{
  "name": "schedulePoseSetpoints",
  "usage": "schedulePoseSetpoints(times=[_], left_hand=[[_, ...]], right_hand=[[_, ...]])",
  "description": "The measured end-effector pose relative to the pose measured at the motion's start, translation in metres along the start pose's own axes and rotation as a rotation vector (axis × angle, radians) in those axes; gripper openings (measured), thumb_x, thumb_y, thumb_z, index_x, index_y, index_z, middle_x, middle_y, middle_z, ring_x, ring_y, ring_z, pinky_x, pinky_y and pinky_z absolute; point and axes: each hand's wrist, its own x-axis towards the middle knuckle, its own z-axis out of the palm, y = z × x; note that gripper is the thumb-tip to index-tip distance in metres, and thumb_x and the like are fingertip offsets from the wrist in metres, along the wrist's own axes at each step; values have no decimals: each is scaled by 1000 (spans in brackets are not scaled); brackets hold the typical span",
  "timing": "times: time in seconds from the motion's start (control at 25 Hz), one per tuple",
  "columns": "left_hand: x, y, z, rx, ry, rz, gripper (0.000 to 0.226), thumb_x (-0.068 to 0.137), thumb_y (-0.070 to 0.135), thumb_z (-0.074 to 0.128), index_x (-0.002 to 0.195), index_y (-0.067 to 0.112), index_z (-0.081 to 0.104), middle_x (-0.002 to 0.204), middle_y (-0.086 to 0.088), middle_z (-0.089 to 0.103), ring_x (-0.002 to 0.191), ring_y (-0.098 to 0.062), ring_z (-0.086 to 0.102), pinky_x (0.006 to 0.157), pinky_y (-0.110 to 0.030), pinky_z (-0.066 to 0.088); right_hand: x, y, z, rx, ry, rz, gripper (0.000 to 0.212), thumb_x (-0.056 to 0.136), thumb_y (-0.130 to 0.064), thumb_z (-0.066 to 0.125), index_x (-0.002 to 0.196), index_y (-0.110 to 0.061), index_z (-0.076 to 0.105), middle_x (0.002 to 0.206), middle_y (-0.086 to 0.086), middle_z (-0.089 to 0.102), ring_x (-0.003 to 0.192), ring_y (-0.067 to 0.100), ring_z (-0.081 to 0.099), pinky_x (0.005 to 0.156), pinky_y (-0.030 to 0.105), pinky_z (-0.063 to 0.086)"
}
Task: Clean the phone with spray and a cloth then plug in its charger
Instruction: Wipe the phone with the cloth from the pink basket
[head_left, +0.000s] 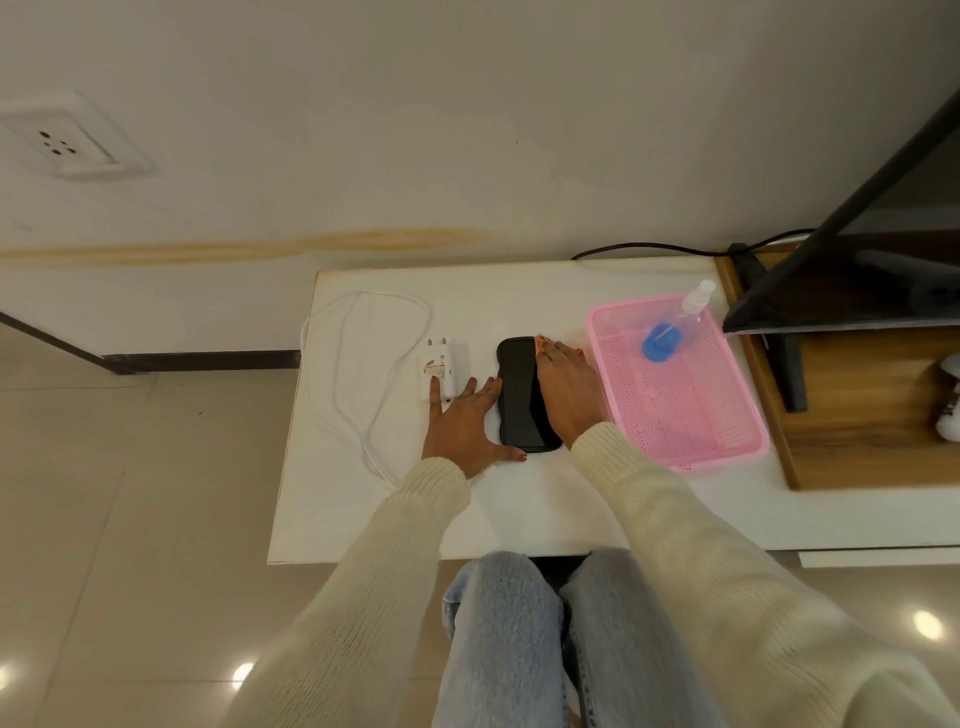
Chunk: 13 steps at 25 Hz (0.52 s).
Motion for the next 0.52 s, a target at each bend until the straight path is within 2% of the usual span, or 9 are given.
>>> schedulePoseSetpoints(times=[0.12, 0.24, 0.36, 0.52], left_hand=[[0, 0, 0, 0, -4, 1, 110, 64, 74, 62, 150, 30, 9, 155, 9, 22, 145, -8, 9, 107, -44, -27], [1, 0, 0, 7, -2, 3, 110, 64, 75, 62, 150, 30, 10, 155, 10, 23, 145, -8, 9, 107, -44, -27], [1, 0, 0, 11, 3, 5, 110, 64, 74, 62, 150, 30, 10, 155, 9, 23, 145, -9, 10, 107, -45, -27], [0, 0, -1, 1, -2, 4, 110, 64, 74, 62, 150, 29, 10, 155, 9, 22, 145, -9, 10, 108, -45, -26]], right_hand=[[1, -1, 0, 7, 12, -11, 50, 90, -12, 59, 135, -1, 40, 140, 15, 46, 129, 26, 45, 112, 35, 32], [-1, -1, 0, 4, 4, -28, 45, 90, -11, 58, 132, -1, 43, 137, 14, 49, 127, 26, 46, 111, 34, 33], [-4, 0, 0, 6, -3, -22, 52, 88, -9, 60, 135, 0, 40, 139, 15, 48, 127, 27, 46, 111, 34, 33], [-2, 0, -1, -13, -20, -11, 46, 87, -9, 62, 129, 0, 47, 134, 14, 52, 124, 26, 49, 109, 34, 36]])
